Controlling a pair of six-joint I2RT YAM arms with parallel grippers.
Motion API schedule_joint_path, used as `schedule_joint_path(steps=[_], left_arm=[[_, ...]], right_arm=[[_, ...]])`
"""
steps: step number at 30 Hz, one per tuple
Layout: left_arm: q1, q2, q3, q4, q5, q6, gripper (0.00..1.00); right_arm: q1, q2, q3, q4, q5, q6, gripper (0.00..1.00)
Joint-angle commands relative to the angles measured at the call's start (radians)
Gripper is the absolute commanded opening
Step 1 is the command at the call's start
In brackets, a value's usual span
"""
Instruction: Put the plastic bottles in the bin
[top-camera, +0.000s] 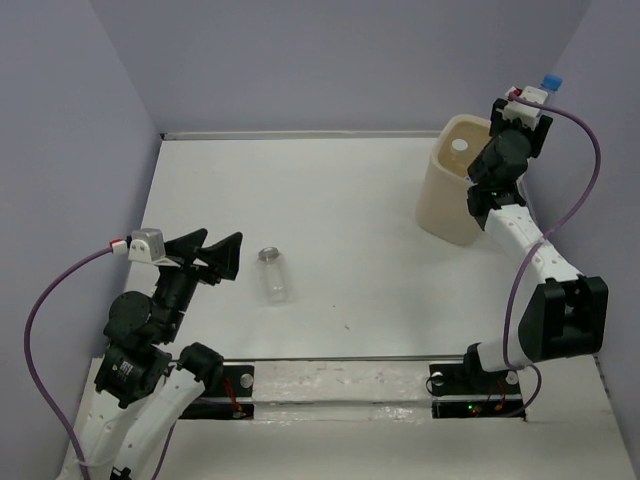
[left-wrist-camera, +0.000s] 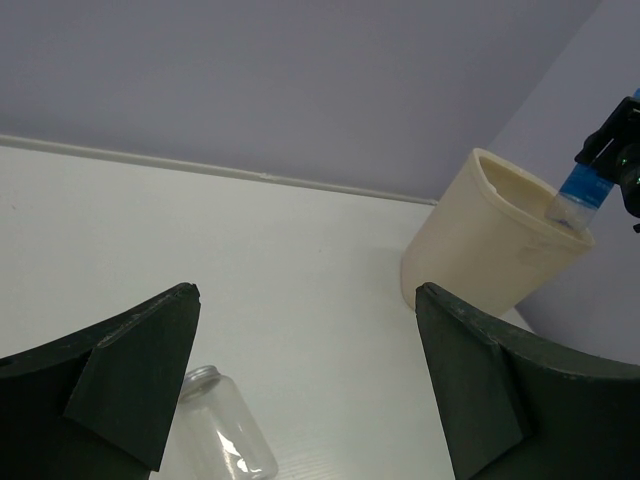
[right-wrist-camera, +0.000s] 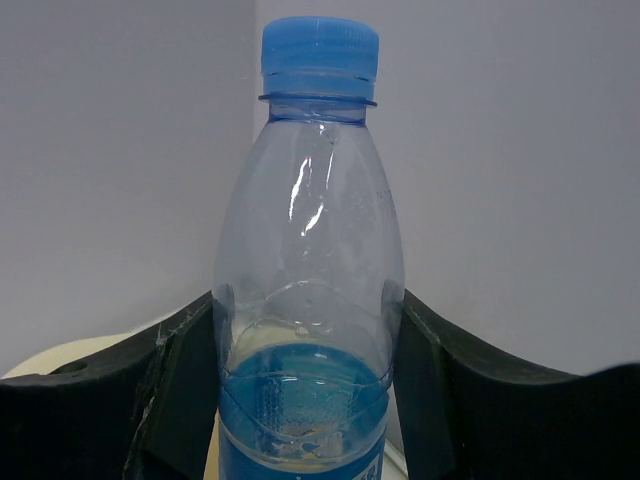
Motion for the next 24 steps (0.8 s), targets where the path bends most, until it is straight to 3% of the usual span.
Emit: schedule_joint_path(steps=[1, 7, 12, 14, 16, 24], left_arm=[[-0.009, 0.001, -0.001, 0.034, -0.004, 0.019, 0.99], [-0.009, 0.012, -0.002, 0.037, -0.002, 0.02, 0.99], [-0.007, 0.029, -0.001, 0.043, 0.002, 0.022, 0.99], [-0.006, 0.035, -0.002, 0.043, 0.004, 0.022, 0.99], [-0.006, 0.038, -0.004, 0.043, 0.004, 0.022, 0.99], [0.005, 0.035, -0.004, 0.043, 0.002, 0.019, 0.99]], right_arm=[[-0.024, 0.009, -0.06, 0.17, -0.028, 0.041, 0.48], [-0.024, 0.009, -0.154, 0.161, -0.069, 0.121, 0.53], [-0.024, -0.009, -0.225, 0.187, -0.045, 0.176, 0.7], [-0.024, -0.03, -0.239, 0.182, -0.042, 0.196, 0.83], [-0.024, -0.066, -0.223, 0.132, -0.049, 0.23, 0.88], [-0.024, -0.168, -0.144, -0.09, -0.103, 0.363, 0.87]])
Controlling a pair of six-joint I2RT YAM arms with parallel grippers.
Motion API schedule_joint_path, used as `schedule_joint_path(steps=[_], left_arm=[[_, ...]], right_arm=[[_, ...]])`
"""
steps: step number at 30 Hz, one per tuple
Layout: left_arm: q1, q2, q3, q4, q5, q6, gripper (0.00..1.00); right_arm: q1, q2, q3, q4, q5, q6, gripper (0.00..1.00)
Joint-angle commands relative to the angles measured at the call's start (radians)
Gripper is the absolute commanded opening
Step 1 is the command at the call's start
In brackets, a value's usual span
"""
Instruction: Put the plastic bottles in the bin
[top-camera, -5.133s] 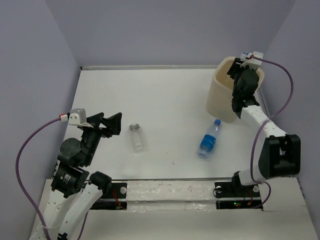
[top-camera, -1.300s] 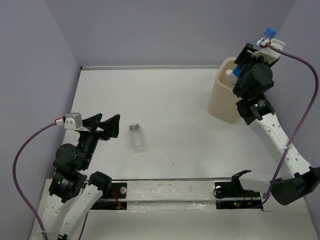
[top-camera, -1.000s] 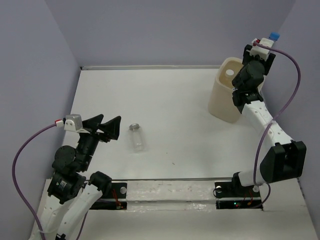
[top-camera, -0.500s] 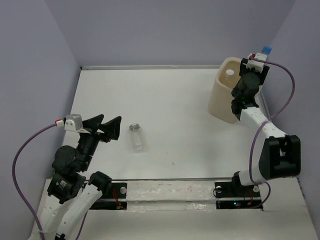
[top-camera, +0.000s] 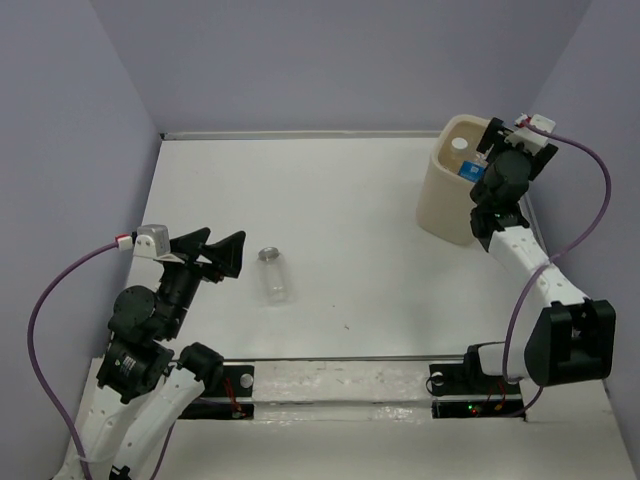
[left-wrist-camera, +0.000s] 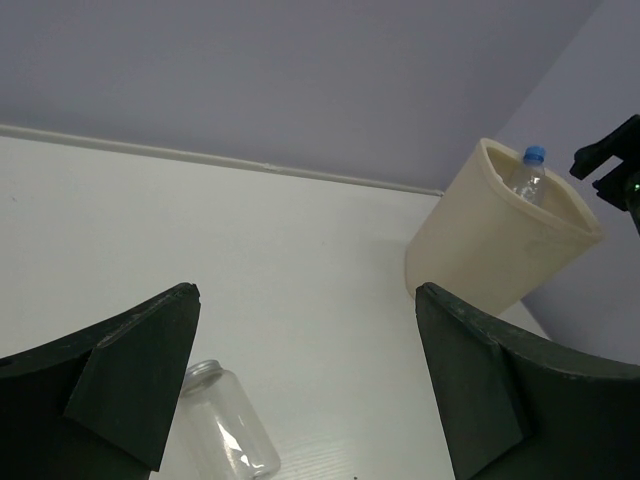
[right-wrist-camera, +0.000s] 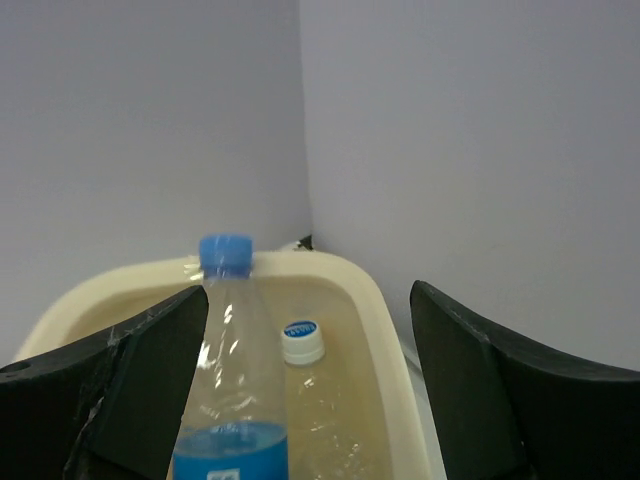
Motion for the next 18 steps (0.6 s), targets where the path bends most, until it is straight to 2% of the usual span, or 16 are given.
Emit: schedule_joint_path(steps=[1, 6, 9, 11, 12, 13, 15, 17, 18], left_arm=[[0.008, 0.007, -0.004, 0.043, 0.002, 0.017, 0.99], [0.01, 0.01, -0.004, 0.043, 0.004, 0.017, 0.99], [0.011, 0.012, -0.004, 0.044, 0.002, 0.019, 0.99], [0.017, 0.012, -0.004, 0.044, -0.001, 0.02, 0.99], [0.024, 0.013, -0.004, 0.046, -0.001, 0.019, 0.99], [0.027, 0.016, -0.002, 0.047, -0.002, 0.019, 0.99], [0.033, 0.022, -0.002, 0.047, -0.004, 0.019, 0.99], [0.042, 0.03, -0.001, 0.049, -0.015, 0.02, 0.99], [0.047, 0.036, 0.001, 0.046, -0.021, 0.022, 0.99]], right_arm=[[-0.006, -0.082, 0.077, -0.094, -0.028, 0.133, 0.85], [-0.006, -0.194, 0.145, -0.237, -0.149, 0.278, 0.75], [-0.006, -0.226, 0.201, -0.375, -0.299, 0.358, 0.61], [-0.006, -0.232, 0.268, -0.501, -0.499, 0.441, 0.47], [0.003, -0.211, 0.315, -0.585, -0.654, 0.468, 0.46], [0.066, -0.194, 0.334, -0.617, -0.707, 0.499, 0.46], [0.205, -0.151, 0.36, -0.677, -0.764, 0.46, 0.55], [0.371, -0.058, 0.402, -0.752, -0.648, 0.398, 0.65], [0.493, -0.018, 0.419, -0.771, -0.622, 0.375, 0.77]])
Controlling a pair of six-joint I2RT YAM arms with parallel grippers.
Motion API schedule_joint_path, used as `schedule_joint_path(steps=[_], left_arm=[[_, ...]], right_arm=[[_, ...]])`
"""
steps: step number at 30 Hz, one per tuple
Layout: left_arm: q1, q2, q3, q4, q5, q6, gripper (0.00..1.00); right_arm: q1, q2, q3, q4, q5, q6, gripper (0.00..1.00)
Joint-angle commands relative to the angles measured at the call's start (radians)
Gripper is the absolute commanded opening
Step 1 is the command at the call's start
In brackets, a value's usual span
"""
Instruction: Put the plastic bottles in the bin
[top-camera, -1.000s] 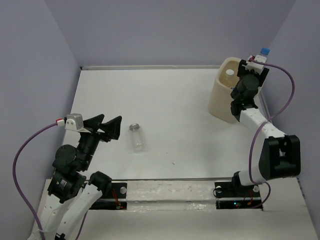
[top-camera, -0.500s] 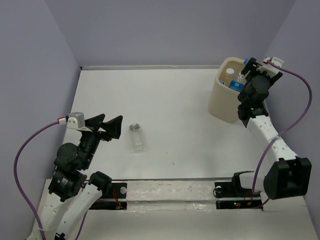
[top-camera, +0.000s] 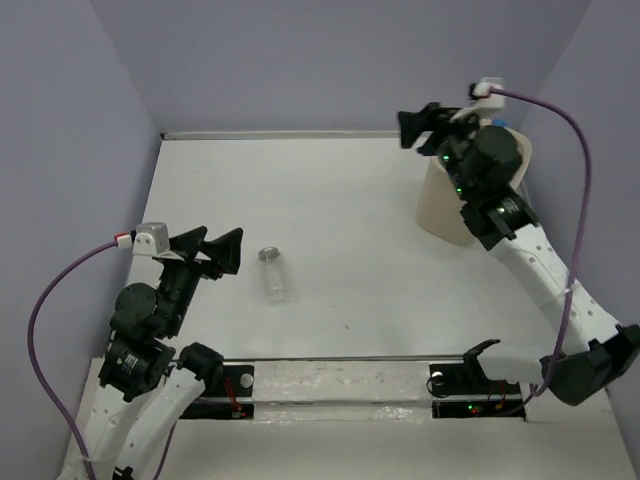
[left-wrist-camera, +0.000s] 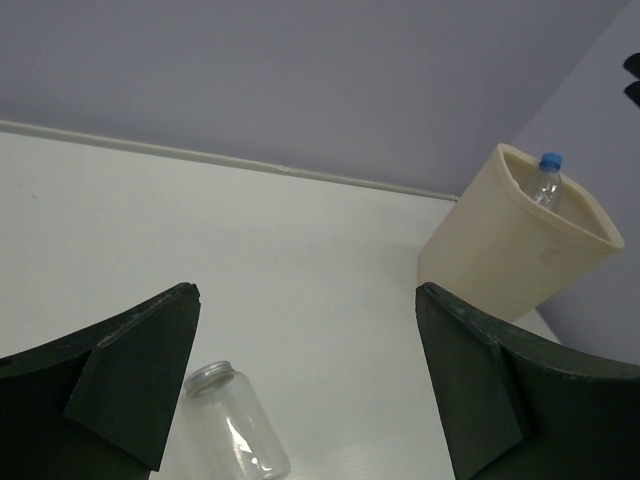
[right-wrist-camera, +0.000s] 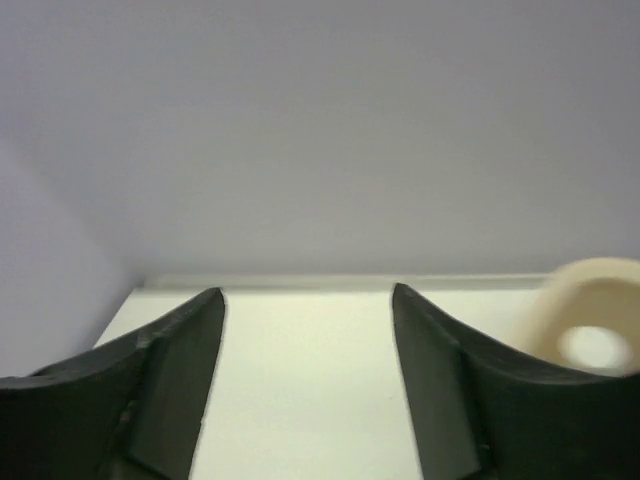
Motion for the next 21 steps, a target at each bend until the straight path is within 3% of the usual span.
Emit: schedule_joint_path(steps=[1, 2, 4, 12, 21], left_arm=[[0.02, 0.033, 0.004, 0.043, -0.024, 0.019, 0.99], [0.029, 0.034, 0.006, 0.037, -0.043, 0.019, 0.99], [0.039, 0.036, 0.013, 0.03, -0.073, 0.016, 0.99], [0.079, 0.033, 0.024, 0.0, -0.159, -0.005, 0.99], [0.082, 0.039, 0.016, 0.014, -0.11, -0.004, 0.99]], right_arm=[[0.351, 0.185, 0.088, -0.259, -0.094, -0.028, 0.83], [0.426, 0.26, 0.094, -0.262, -0.086, -0.013, 0.92], [0.477, 0.332, 0.109, -0.267, -0.092, 0.01, 0.99], [0.639, 0.655, 0.257, -0.307, -0.077, 0.136, 1.0], [0.695, 0.892, 0.311, -0.276, -0.239, 0.269, 1.0]])
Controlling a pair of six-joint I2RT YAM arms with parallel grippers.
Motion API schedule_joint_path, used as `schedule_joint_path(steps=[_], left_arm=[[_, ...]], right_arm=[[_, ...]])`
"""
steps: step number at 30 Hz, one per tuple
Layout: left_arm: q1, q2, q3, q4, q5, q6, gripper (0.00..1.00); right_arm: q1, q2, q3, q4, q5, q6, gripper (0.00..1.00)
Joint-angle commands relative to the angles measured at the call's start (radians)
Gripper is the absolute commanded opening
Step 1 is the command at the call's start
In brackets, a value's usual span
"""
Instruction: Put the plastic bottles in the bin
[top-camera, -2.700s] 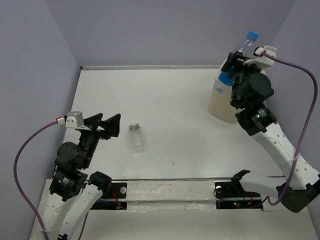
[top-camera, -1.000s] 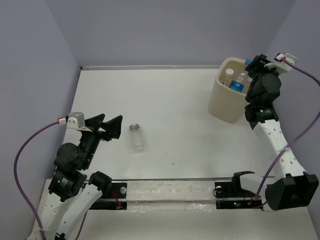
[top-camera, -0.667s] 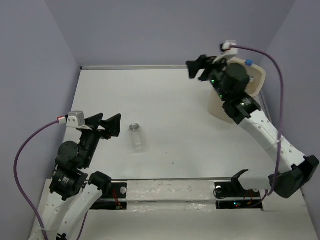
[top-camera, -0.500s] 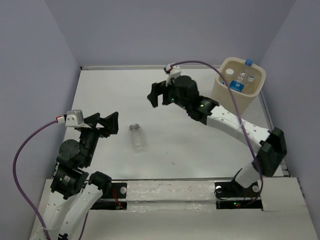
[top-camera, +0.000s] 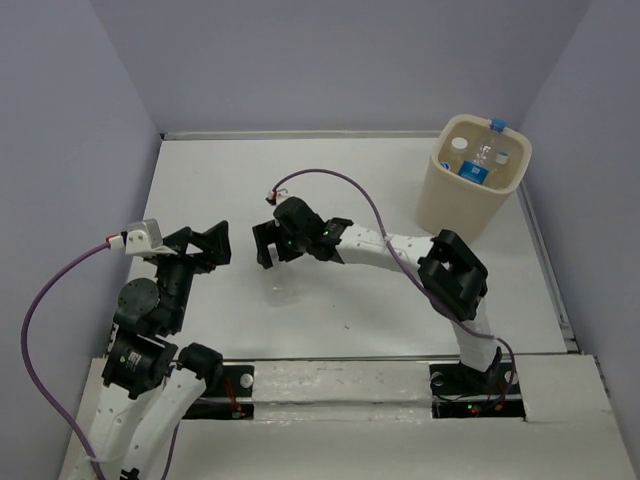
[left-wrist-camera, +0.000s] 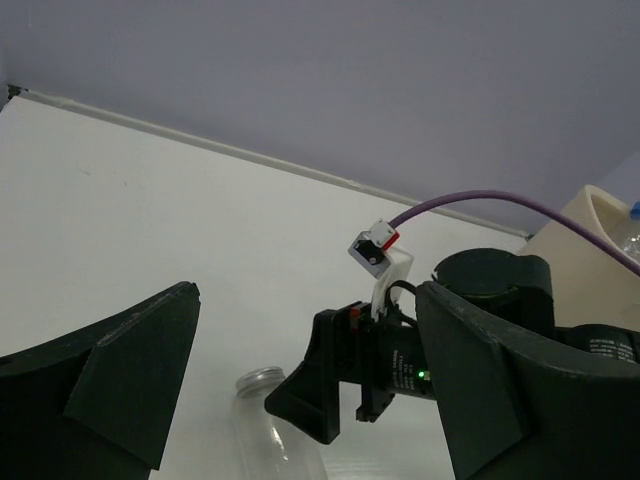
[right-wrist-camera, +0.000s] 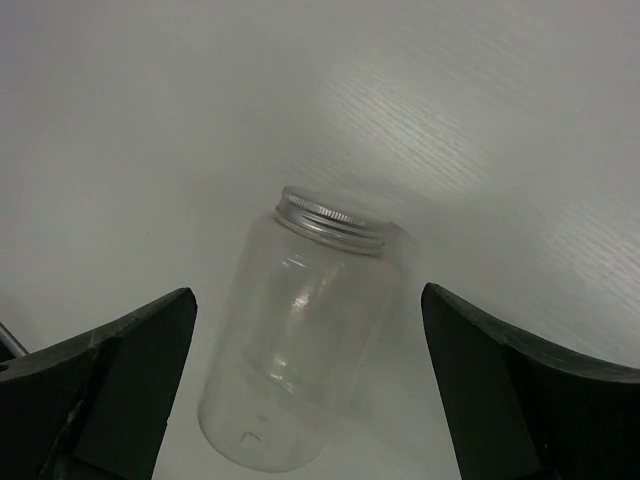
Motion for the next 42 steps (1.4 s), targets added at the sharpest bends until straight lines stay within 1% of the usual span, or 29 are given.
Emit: schedule_joint_path(steps=[1, 4, 6, 7, 8, 9, 10, 11, 12, 13, 14, 17, 19, 20, 21, 22, 23, 24, 25, 26, 27, 28, 29, 30, 31, 32, 35, 42], left_arm=[[0.005, 0.011, 0.015, 0.033, 0.016, 0.001, 0.99], [0.006, 0.008, 0.015, 0.031, 0.019, 0.002, 0.99], [0.005, 0.005, 0.015, 0.031, 0.024, 0.001, 0.99], [0.003, 0.007, 0.015, 0.034, 0.028, 0.002, 0.99], [0.003, 0.007, 0.015, 0.033, 0.028, 0.001, 0.99], [0.002, 0.005, 0.013, 0.034, 0.033, 0.001, 0.99], [0.002, 0.004, 0.013, 0.036, 0.034, 0.002, 0.99], [0.0, 0.001, 0.013, 0.034, 0.034, 0.002, 0.99], [-0.001, 0.001, 0.013, 0.033, 0.034, 0.002, 0.99], [-0.003, -0.001, 0.013, 0.033, 0.034, 0.002, 0.99], [-0.003, -0.002, 0.013, 0.033, 0.034, 0.002, 0.99], [-0.006, -0.01, 0.013, 0.029, 0.034, 0.004, 0.99], [-0.009, -0.012, 0.013, 0.029, 0.036, 0.004, 0.99], [-0.013, -0.013, 0.012, 0.029, 0.037, 0.001, 0.99], [-0.015, -0.013, 0.012, 0.031, 0.039, 0.001, 0.99], [-0.017, -0.015, 0.012, 0.029, 0.039, 0.001, 0.99], [-0.021, -0.019, 0.013, 0.029, 0.042, 0.002, 0.99], [-0.023, -0.024, 0.012, 0.029, 0.044, 0.001, 0.99], [-0.026, -0.027, 0.01, 0.029, 0.045, 0.001, 0.99], [-0.027, -0.036, 0.01, 0.029, 0.045, 0.001, 0.99], [-0.032, -0.041, 0.01, 0.029, 0.044, 0.002, 0.99], [-0.035, -0.045, 0.012, 0.029, 0.042, 0.002, 0.99], [-0.036, -0.048, 0.012, 0.029, 0.042, 0.002, 0.99], [-0.043, -0.056, 0.012, 0.028, 0.041, 0.002, 0.99], [-0.046, -0.059, 0.012, 0.026, 0.039, 0.002, 0.99], [-0.053, -0.064, 0.012, 0.023, 0.038, 0.002, 0.99], [-0.066, -0.07, 0.012, 0.023, 0.041, 0.004, 0.99], [-0.09, -0.081, 0.012, 0.025, 0.037, 0.004, 0.99]], right_arm=[[0.013, 0.066, 0.062, 0.042, -0.108, 0.088, 1.0], [0.013, 0.13, 0.085, 0.042, -0.108, 0.114, 0.98], [0.013, 0.153, 0.092, 0.043, -0.102, 0.125, 0.91], [0.013, 0.159, 0.099, 0.042, -0.106, 0.123, 0.82], [0.013, 0.162, 0.105, 0.042, -0.109, 0.123, 0.82], [0.013, 0.162, 0.114, 0.04, -0.109, 0.12, 0.76], [0.013, 0.159, 0.117, 0.04, -0.103, 0.119, 0.73], [0.013, 0.156, 0.122, 0.035, -0.094, 0.111, 0.61], [0.013, 0.149, 0.123, 0.034, -0.086, 0.109, 0.54], [0.013, 0.138, 0.123, 0.034, -0.079, 0.105, 0.49], [0.013, 0.11, 0.12, 0.035, -0.065, 0.1, 0.48], [0.013, 0.006, 0.088, 0.037, 0.045, 0.059, 0.46], [0.013, -0.069, 0.067, 0.035, 0.16, 0.018, 0.46], [-0.003, -0.159, 0.042, 0.037, 0.212, -0.03, 0.46], [-0.017, -0.21, 0.027, 0.038, 0.262, -0.053, 0.46], [-0.034, -0.262, 0.013, 0.041, 0.355, -0.08, 0.46], [-0.055, -0.369, -0.022, 0.049, 0.4, -0.105, 0.46], [-0.078, -0.425, -0.039, 0.063, 0.444, -0.169, 0.46], [-0.133, -0.477, -0.059, 0.11, 0.542, -0.208, 0.46], [-0.169, -0.527, -0.102, 0.148, 0.582, -0.287, 0.46], [-0.262, -0.615, -0.122, 0.222, 0.611, -0.317, 0.46], [-0.316, -0.653, -0.142, 0.276, 0.638, -0.343, 0.46], [-0.371, -0.684, -0.163, 0.317, 0.644, -0.366, 0.46], [-0.479, -0.728, -0.196, 0.375, 0.653, -0.399, 0.46], [-0.481, -0.744, -0.205, 0.387, 0.647, -0.403, 0.45], [-0.576, -0.758, -0.226, 0.419, 0.636, -0.415, 0.45], [-0.707, -0.753, -0.243, 0.43, 0.59, -0.407, 0.45], [-0.799, -0.697, -0.332, 0.486, 0.595, -0.411, 0.45]])
